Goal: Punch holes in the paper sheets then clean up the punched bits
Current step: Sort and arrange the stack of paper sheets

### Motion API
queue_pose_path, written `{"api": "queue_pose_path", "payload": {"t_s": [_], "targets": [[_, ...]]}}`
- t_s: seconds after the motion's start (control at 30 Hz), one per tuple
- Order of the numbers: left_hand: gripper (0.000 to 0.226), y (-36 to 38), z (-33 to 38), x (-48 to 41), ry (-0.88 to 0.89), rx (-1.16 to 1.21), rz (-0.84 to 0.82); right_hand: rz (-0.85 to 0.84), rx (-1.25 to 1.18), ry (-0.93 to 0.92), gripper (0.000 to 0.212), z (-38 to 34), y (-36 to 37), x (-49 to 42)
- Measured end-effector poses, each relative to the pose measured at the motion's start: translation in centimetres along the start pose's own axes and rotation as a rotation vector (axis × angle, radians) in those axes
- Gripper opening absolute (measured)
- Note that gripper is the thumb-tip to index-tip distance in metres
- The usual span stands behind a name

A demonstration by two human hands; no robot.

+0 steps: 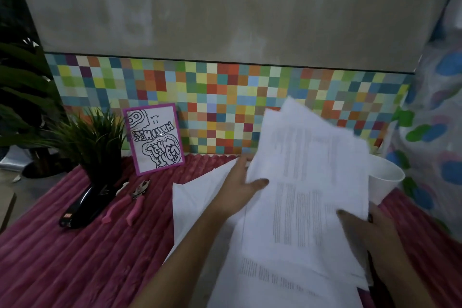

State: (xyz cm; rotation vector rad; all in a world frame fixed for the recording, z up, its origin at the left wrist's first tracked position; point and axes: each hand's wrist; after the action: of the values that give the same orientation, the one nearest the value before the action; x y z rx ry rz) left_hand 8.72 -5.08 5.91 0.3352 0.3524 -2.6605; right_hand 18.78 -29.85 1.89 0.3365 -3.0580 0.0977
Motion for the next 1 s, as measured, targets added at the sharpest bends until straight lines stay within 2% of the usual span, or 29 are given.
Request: {"api": "queue_pose_path", "payload": {"t_s": [0.07, 0.17, 0.27, 0.37, 0.43, 0.5, 0.53, 0.6, 0.7, 0.8, 0.9, 1.0], "targets": [[0.048, -0.8, 1.4, 0.2, 0.105, 0.118, 0.048, -0.038, -0.087, -0.060, 0.044, -1.4, 0.3, 0.0], [0.051, -1.4, 4.0, 0.6, 0.247, 0.197, 0.128, -0.081, -0.197, -0.148, 0.041, -4.3, 1.3, 0.1], [0.053, -1.4, 6.0, 1.2, 0.361, 0.147, 0.225, -0.049, -0.199, -0.282, 0.031, -6.8, 2.9, 0.1], [0.051, -1.5, 7.3, 1.8, 0.426, 0.058, 0.261, -0.059, -0.188, -0.359, 0.032, -8.4, 4.3, 0.5], [0.048, -1.7, 7.5, 2.0, 0.429, 0.039, 0.290, -0.074, -0.164, -0.415, 0.040, -8.8, 5.0, 1.0], [0.042, -1.9, 7.0, 2.0, 0.425, 0.054, 0.333, -0.102, -0.145, -0.434, 0.062, -8.8, 5.2, 1.6], [0.039, -2.0, 6.7, 2.0, 0.408, 0.055, 0.357, -0.116, -0.154, -0.432, 0.062, -8.7, 5.2, 1.7], [0.039, -2.2, 5.7, 1.9, 0.362, 0.057, 0.387, -0.125, -0.173, -0.411, 0.045, -8.2, 5.3, 1.8], [0.041, -1.8, 4.1, 1.9, 0.285, 0.028, 0.402, -0.105, -0.151, -0.370, 0.035, -6.9, 5.6, 1.3], [0.037, -1.6, 3.4, 1.8, 0.261, 0.059, 0.449, -0.091, -0.152, -0.389, 0.034, -7.0, 5.9, 1.5], [0.037, -2.0, 3.1, 1.3, 0.269, 0.105, 0.469, -0.093, -0.199, -0.433, 0.042, -7.8, 5.7, 1.0], [0.041, -1.5, 2.3, 1.4, 0.207, 0.074, 0.410, -0.101, -0.154, -0.322, 0.038, -7.1, 6.1, 0.6]]}}
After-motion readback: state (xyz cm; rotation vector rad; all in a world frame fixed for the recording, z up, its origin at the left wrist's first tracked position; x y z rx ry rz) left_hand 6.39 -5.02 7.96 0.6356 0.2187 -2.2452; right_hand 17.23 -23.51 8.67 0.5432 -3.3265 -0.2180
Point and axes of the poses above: each hand's wrist, its own x-axis away from the middle knuckle, its own y-axis out of the palm, z = x × y, and after that the axes turned 7 degrees about y, right-handed
